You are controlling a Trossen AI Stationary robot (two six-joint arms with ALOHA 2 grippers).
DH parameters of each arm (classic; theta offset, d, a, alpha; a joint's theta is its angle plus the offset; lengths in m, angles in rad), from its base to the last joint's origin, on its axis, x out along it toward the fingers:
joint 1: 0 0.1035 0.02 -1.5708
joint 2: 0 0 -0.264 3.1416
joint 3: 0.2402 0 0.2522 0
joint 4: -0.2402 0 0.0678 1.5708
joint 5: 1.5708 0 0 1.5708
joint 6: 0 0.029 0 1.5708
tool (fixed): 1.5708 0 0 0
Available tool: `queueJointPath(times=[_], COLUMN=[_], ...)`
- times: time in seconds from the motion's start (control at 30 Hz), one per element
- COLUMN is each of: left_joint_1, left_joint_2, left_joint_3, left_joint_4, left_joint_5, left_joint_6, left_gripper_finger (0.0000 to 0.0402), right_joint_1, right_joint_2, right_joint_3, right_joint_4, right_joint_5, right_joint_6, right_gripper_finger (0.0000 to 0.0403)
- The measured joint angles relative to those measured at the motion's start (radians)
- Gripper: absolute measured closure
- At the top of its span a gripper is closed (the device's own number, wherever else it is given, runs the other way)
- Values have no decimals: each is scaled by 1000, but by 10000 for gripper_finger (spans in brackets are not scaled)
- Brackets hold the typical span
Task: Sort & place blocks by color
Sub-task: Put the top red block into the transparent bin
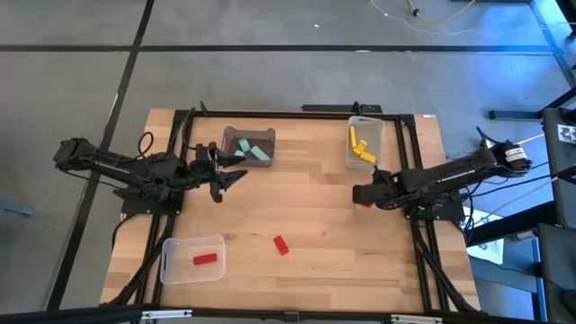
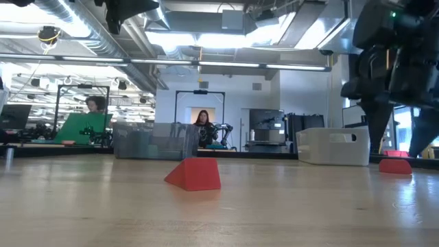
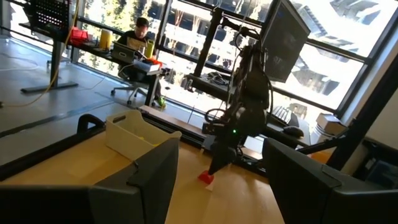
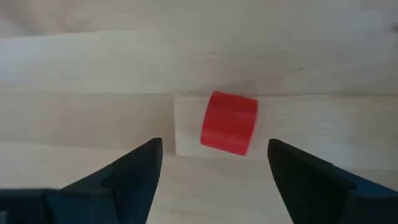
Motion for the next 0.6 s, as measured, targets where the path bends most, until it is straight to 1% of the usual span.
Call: queueJointPath(times=[0.23,0.4,0.5,0.6], left_joint_1=[0,0,0,0], left_joint_2=[0,0,0,0], left_joint_3=[0,0,0,0], left_joint_4=[1,1,1,1], left_joint_5=[-8,-14,-15,-15], left_joint_6=[0,0,0,0], left_gripper_finger=[176,176,176,176], right_joint_1=[2,3,3,3], right_joint_2=[114,204,233,240], right_joint_3=[-7,-6,-2,-1], right_joint_4=[15,51,53,37], right_joint_5=[12,0,1,-1], right_joint_6=[37,51,50,49], right_gripper_finger=[112,113,131,173])
